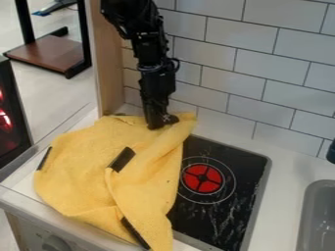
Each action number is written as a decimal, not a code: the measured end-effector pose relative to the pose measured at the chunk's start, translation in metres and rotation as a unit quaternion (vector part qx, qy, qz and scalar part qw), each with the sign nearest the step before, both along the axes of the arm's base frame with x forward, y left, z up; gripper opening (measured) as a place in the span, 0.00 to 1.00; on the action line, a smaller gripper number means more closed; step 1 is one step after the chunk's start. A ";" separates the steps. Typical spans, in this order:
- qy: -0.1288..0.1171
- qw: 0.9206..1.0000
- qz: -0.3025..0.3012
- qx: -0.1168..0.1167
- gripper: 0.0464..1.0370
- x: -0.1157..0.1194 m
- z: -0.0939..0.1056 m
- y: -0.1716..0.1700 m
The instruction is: Fold the cloth from top left to bottom right
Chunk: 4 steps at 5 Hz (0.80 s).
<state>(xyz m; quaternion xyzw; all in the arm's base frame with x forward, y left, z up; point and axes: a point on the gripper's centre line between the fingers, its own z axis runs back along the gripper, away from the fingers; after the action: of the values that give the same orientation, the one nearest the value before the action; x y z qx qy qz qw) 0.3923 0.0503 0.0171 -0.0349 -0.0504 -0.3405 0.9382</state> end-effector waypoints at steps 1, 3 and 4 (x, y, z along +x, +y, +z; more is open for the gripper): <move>-0.022 1.000 -0.002 -0.001 0.00 0.001 0.022 -0.001; -0.042 0.999 -0.002 -0.003 0.00 -0.008 0.047 -0.005; -0.056 0.998 -0.005 -0.006 0.00 -0.023 0.068 -0.009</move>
<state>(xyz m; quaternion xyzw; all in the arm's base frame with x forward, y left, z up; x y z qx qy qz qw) 0.3691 0.0413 0.0856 -0.0212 -0.1049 -0.3462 0.9321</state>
